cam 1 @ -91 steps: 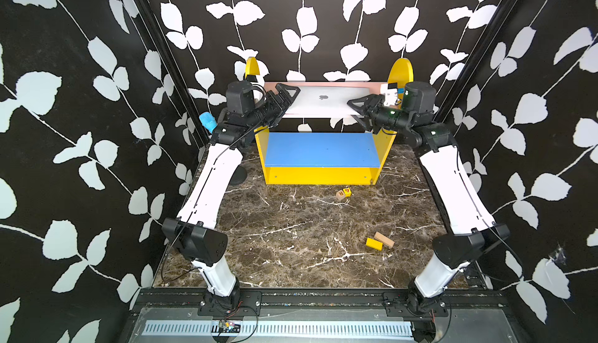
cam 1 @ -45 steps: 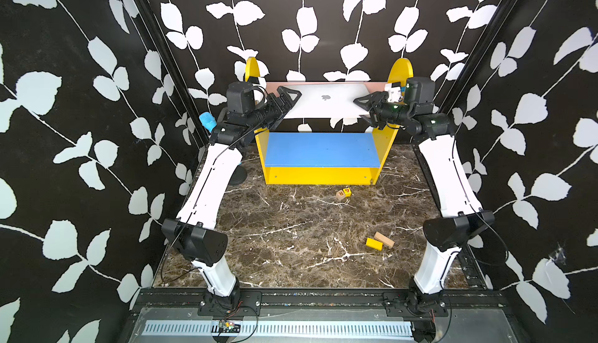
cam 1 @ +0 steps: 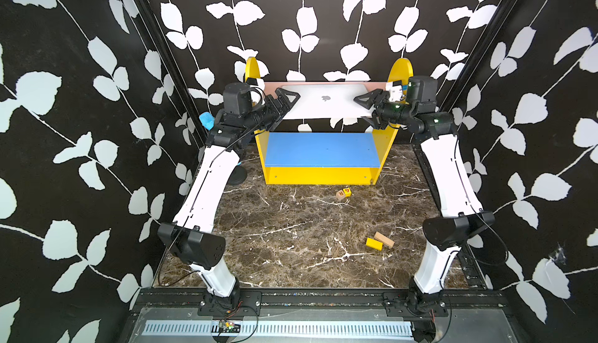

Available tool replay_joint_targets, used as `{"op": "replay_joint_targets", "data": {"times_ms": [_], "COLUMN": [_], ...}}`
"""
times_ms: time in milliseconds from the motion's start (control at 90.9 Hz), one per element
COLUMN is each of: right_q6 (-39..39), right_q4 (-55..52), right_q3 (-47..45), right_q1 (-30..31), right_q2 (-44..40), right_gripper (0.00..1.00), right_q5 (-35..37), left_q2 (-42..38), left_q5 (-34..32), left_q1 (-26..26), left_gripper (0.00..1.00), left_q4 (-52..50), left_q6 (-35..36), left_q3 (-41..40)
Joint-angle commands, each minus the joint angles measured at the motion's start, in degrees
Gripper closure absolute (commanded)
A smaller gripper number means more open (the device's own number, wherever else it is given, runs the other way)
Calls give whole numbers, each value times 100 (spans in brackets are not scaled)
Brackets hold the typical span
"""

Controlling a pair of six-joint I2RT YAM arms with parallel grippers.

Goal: Close the laptop lid and set it aside
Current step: Place the laptop on the shelf.

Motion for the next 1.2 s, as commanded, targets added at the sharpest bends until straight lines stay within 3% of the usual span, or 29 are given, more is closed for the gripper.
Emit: {"op": "replay_joint_targets", "data": {"times_ms": [0, 759, 1188], "right_q6": [-343, -656, -1102], "right_q4": [-82, -388, -405], "right_q3": [137, -152, -768], "right_q1": [-80, -326, -386], "right_q2": [-183, -516, -1174], "right_gripper": [32, 31, 37], "right_q5": [234, 415, 394], "left_q2": [-369, -650, -939], "left_q5": [97, 196, 459], "left_q1": [90, 376, 392], "left_gripper": [1, 2, 2], "left_q4": [190, 336, 247], "left_q6": [129, 90, 356], "left_q3": [-169, -624, -873]}}
